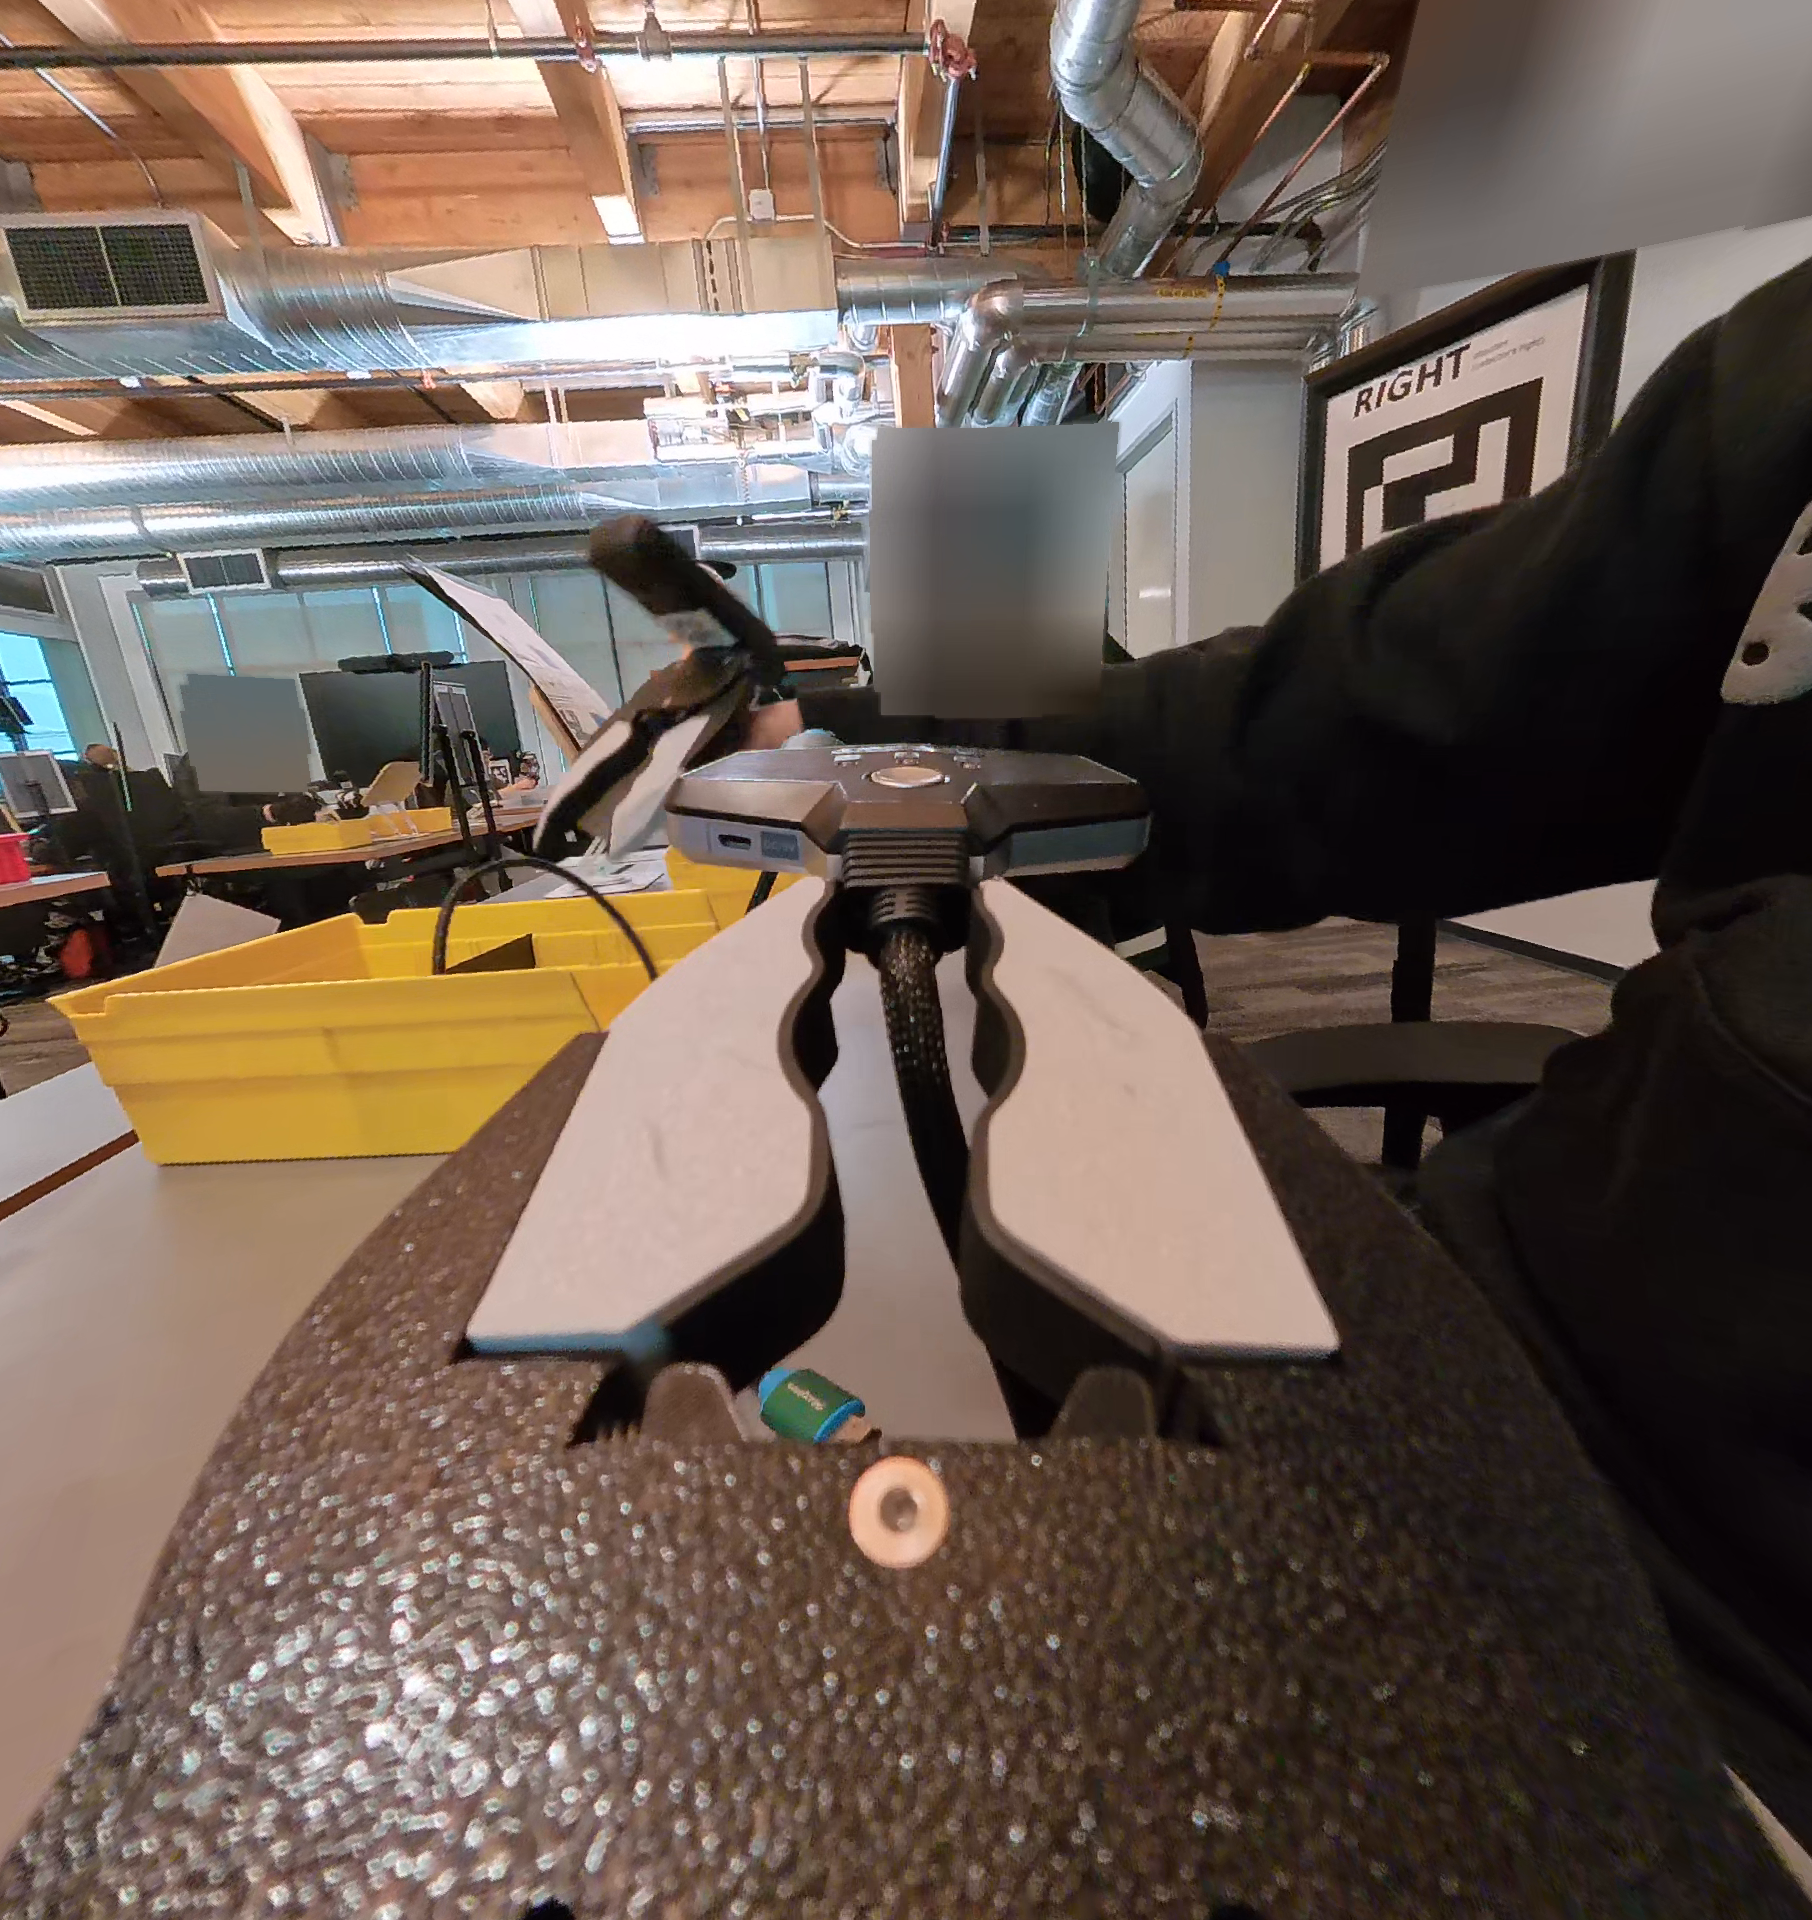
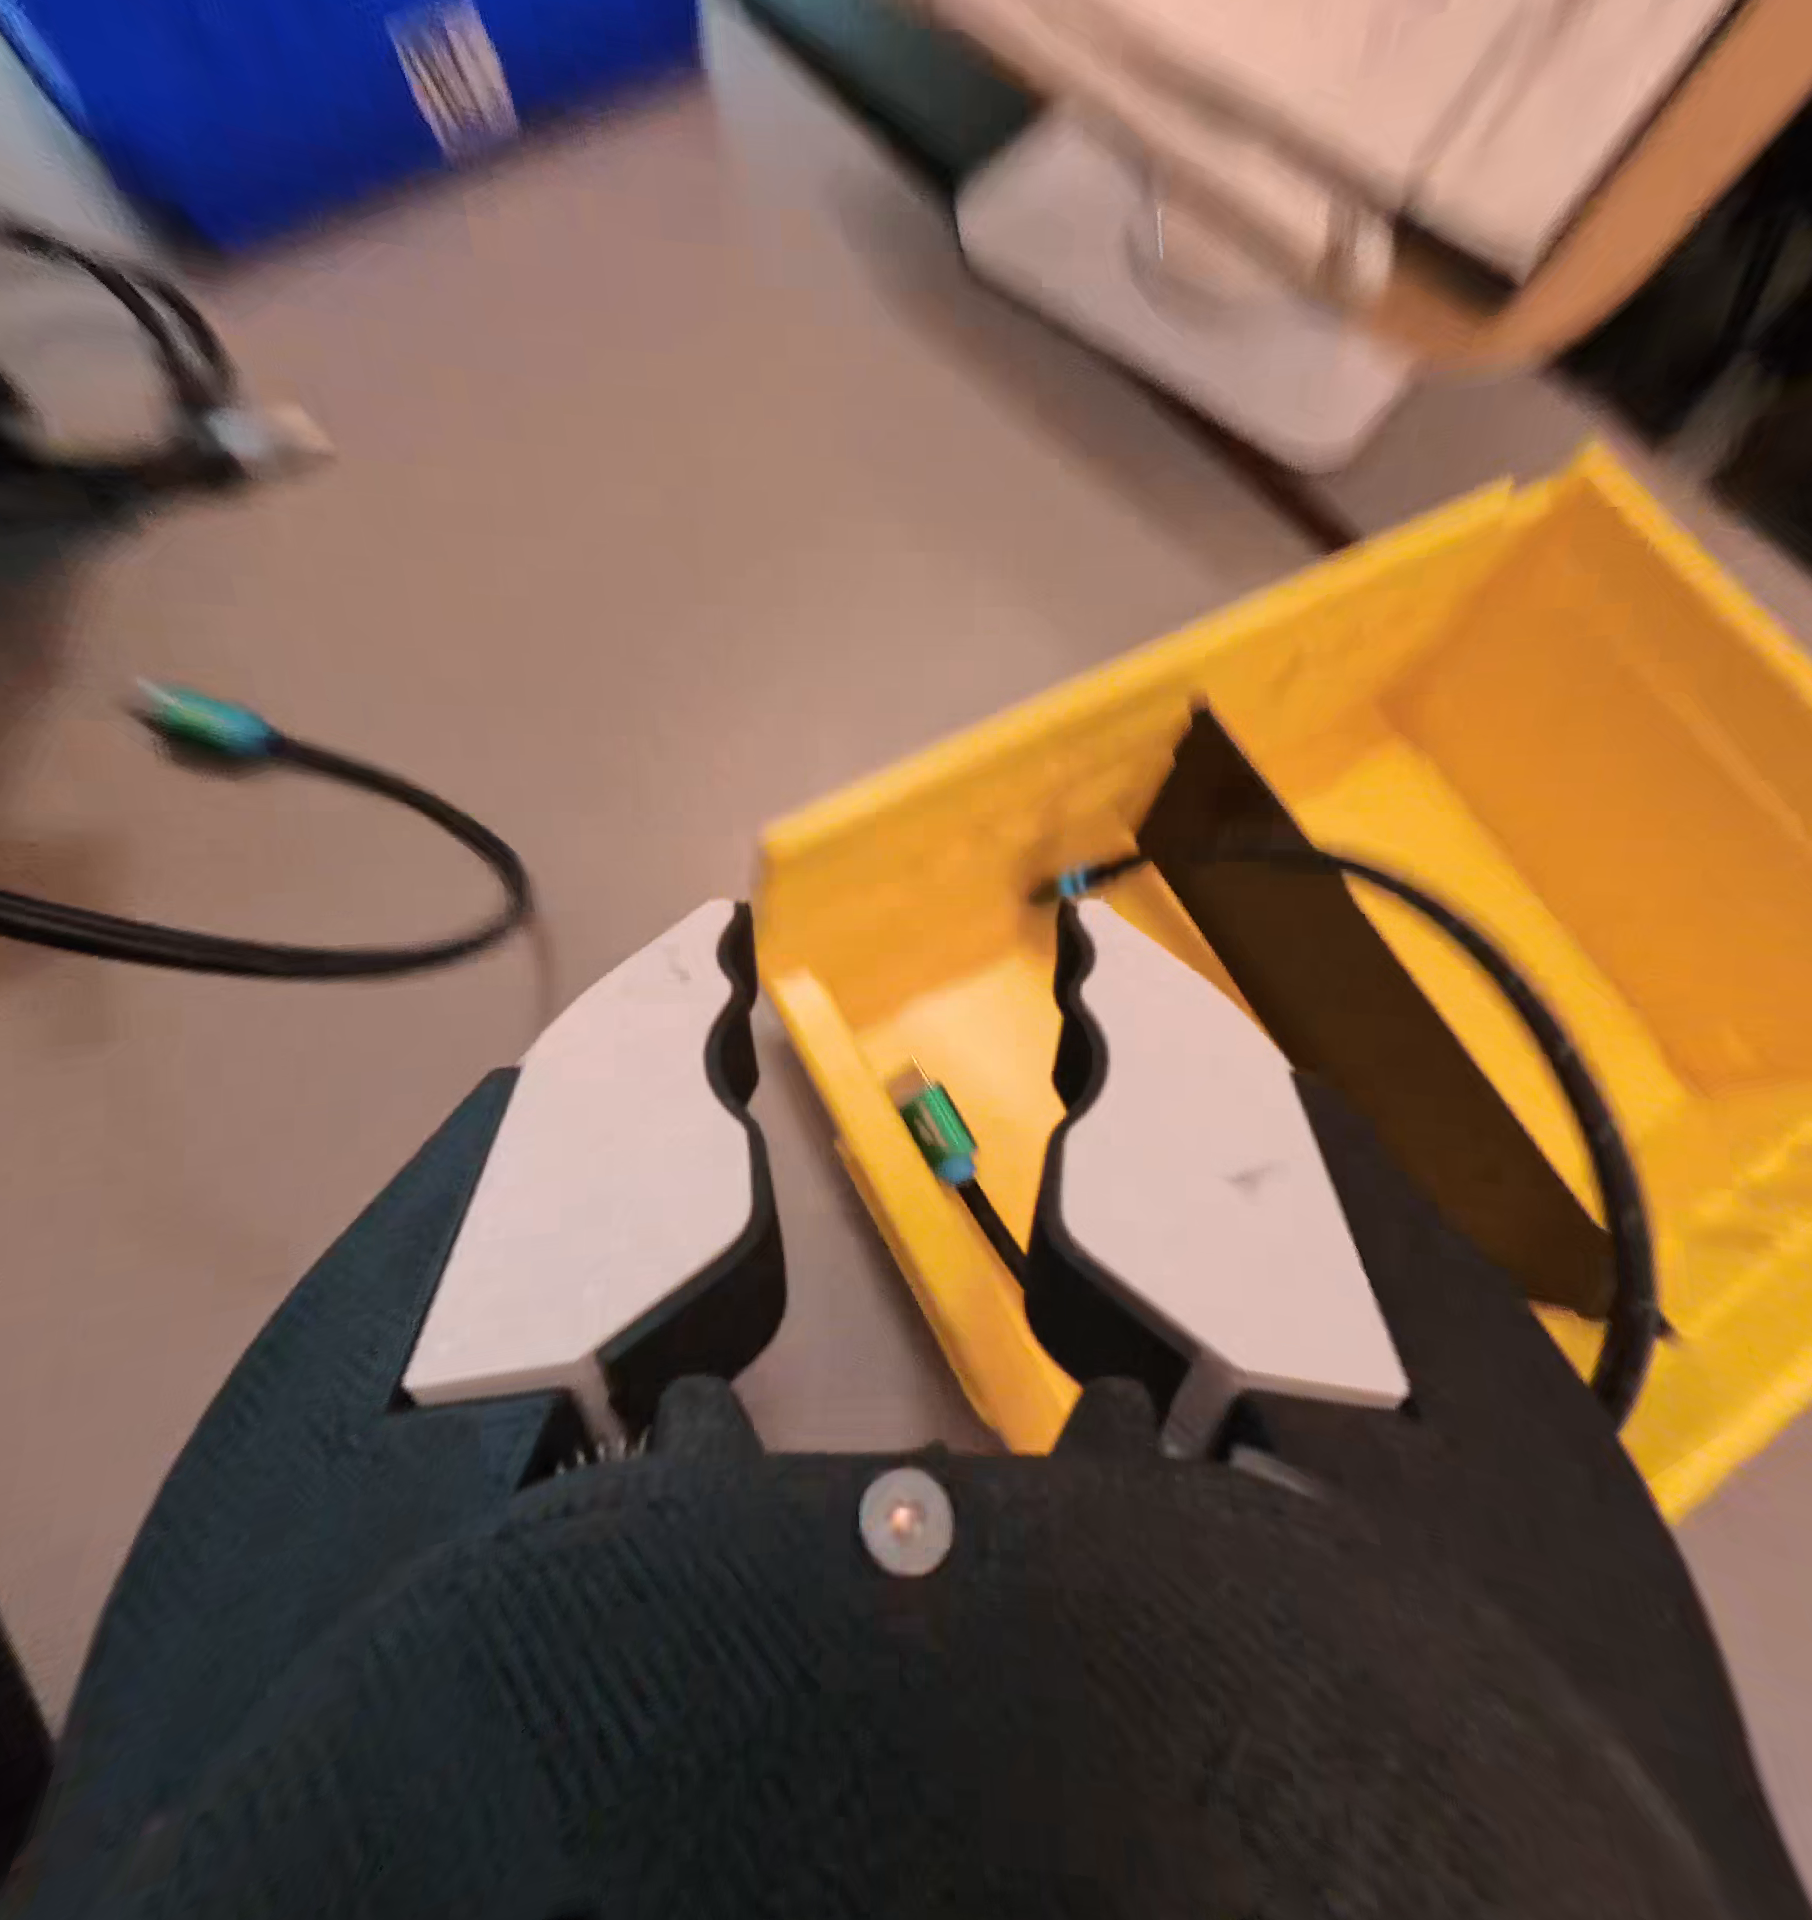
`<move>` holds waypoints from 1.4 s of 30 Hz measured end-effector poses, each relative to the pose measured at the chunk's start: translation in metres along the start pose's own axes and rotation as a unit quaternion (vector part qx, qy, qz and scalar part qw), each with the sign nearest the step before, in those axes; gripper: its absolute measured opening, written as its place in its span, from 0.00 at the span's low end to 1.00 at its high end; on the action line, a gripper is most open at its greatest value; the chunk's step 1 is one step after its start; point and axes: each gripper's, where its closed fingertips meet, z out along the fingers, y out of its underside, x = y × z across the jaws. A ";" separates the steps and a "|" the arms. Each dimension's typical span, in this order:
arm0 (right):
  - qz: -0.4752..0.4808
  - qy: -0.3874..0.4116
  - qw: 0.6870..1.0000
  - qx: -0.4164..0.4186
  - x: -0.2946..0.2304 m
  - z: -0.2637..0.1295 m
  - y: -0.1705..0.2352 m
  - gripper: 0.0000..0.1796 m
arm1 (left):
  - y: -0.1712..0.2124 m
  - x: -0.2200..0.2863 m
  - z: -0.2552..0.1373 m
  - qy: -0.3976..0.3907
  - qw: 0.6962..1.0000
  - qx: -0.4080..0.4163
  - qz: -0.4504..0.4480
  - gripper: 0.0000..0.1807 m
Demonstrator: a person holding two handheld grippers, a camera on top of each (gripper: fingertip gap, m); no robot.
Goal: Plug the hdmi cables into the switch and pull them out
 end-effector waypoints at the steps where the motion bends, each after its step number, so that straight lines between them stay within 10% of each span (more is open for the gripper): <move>1: 0.003 -0.019 0.998 0.052 -0.016 -0.009 -0.019 0.32 | 0.000 0.000 0.000 0.002 1.000 0.000 0.000 0.12; 6: -0.055 -0.127 0.963 0.230 -0.141 -0.045 -0.084 0.34 | 0.005 0.005 0.004 0.016 1.000 -0.014 -0.001 0.12; 14: -0.114 -0.091 0.975 0.169 -0.241 -0.007 -0.069 0.35 | 0.011 0.017 0.006 0.047 0.998 -0.033 0.015 0.12; 42: -0.056 -0.145 0.958 0.242 -0.265 0.012 -0.070 0.13 | 0.012 0.032 0.011 0.090 0.995 -0.027 0.028 0.12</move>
